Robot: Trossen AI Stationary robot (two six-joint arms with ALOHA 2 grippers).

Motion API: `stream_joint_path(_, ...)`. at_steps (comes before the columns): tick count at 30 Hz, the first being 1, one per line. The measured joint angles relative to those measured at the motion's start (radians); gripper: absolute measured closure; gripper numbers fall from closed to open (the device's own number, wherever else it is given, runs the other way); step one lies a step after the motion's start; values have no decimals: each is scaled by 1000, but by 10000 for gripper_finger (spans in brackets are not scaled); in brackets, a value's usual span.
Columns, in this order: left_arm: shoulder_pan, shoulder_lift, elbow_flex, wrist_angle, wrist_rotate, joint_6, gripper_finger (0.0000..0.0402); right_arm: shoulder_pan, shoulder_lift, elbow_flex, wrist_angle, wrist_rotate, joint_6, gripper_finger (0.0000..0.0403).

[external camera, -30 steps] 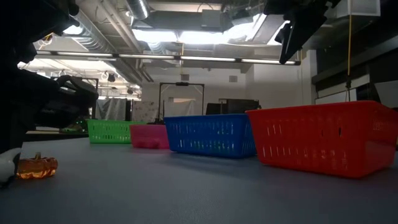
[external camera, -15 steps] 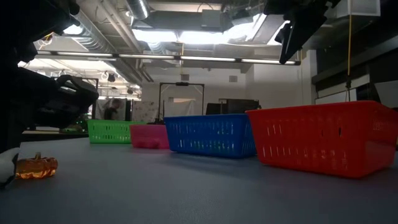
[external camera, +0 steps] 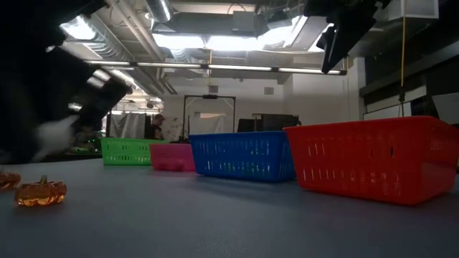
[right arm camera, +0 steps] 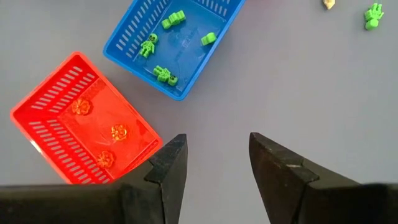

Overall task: Sort Halloween decoration
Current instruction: Put the white ghost toy into the green bin

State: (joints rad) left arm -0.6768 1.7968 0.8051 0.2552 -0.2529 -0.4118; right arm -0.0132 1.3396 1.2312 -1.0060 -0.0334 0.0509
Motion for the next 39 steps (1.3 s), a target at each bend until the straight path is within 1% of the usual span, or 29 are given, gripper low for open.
stream_joint_path(5, 46, -62, 2, -6, -31, 3, 363, 0, 0, 0, 19, 0, -3, 233)
stream_joint_path(8, 83, -114, 2, -37, -48, 3, 363, 0, 0, 0, 18, 0, -3, 233)
stream_joint_path(14, 180, -249, 2, -197, -63, 16, 363, 0, 0, 0, 18, 0, -3, 233)
stream_joint_path(19, 277, -383, 2, -336, -128, 137, 363, 0, 0, 0, 18, 0, -5, 233)
stream_joint_path(24, 391, -516, 3, -464, -226, 217, 363, 0, 0, 0, 17, 0, -36, 233)
stream_joint_path(27, 472, -588, 3, -552, -259, 238, 363, 0, 0, 0, 18, 0, -70, 233)
stream_joint_path(33, 655, -679, 3, -708, -261, 239, 363, 0, 0, 0, 31, 0, -89, 233)
stream_joint_path(38, 792, -685, 0, -846, -259, 239, 363, 0, 0, 0, 63, 0, -90, 233)
stream_joint_path(39, 816, -685, -9, -852, -255, 239, 363, 0, 0, 0, 73, 0, -90, 233)
